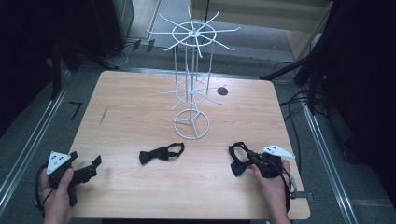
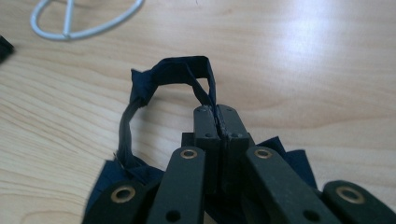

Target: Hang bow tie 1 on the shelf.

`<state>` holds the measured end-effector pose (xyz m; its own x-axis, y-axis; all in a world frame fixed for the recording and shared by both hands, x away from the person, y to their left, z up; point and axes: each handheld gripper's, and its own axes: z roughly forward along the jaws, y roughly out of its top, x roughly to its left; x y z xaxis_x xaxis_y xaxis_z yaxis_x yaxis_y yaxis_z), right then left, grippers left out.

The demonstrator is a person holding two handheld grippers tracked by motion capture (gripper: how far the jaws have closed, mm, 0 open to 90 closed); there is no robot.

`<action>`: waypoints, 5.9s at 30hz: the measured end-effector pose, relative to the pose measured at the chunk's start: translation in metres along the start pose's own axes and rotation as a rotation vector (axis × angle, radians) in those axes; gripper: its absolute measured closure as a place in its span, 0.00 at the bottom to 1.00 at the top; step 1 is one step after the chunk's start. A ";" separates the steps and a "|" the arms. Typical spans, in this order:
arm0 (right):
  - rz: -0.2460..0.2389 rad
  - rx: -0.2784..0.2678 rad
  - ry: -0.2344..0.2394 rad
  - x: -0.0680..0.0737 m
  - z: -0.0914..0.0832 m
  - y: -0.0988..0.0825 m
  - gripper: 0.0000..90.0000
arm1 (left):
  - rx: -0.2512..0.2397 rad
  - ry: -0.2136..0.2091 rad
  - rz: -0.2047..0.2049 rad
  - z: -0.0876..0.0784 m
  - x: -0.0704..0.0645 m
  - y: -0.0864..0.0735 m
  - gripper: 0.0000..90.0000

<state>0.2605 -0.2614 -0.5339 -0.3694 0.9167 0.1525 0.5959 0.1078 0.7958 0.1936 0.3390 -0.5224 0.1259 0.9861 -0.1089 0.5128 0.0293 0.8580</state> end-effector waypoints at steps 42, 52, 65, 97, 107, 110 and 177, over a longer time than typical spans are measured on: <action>-0.054 -0.234 0.057 0.033 -0.042 0.034 0.99 | 0.009 -0.002 0.004 0.000 -0.001 0.000 0.09; -0.057 -0.249 0.078 0.040 -0.045 0.048 0.99 | 0.009 -0.006 0.008 0.000 -0.001 0.000 0.09; -0.075 -0.272 0.100 0.049 -0.046 0.063 0.99 | 0.009 -0.010 0.012 0.000 -0.002 0.000 0.09; -0.117 -0.331 0.121 0.067 -0.053 0.100 0.99 | 0.009 -0.012 0.022 0.000 -0.002 0.000 0.09; -0.128 -0.347 0.124 0.073 -0.056 0.110 0.99 | 0.011 -0.012 0.023 0.000 -0.002 0.000 0.09; -0.130 -0.350 0.122 0.074 -0.057 0.112 0.99 | 0.010 -0.013 0.022 0.001 -0.003 0.000 0.09; -0.151 -0.362 0.143 0.090 -0.042 0.161 0.99 | 0.009 -0.019 0.026 0.001 -0.004 0.000 0.09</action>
<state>0.2934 -0.1780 -0.3679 -0.5439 0.8355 0.0782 0.2480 0.0710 0.9661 0.1937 0.3354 -0.5224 0.1552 0.9832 -0.0960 0.5165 0.0021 0.8563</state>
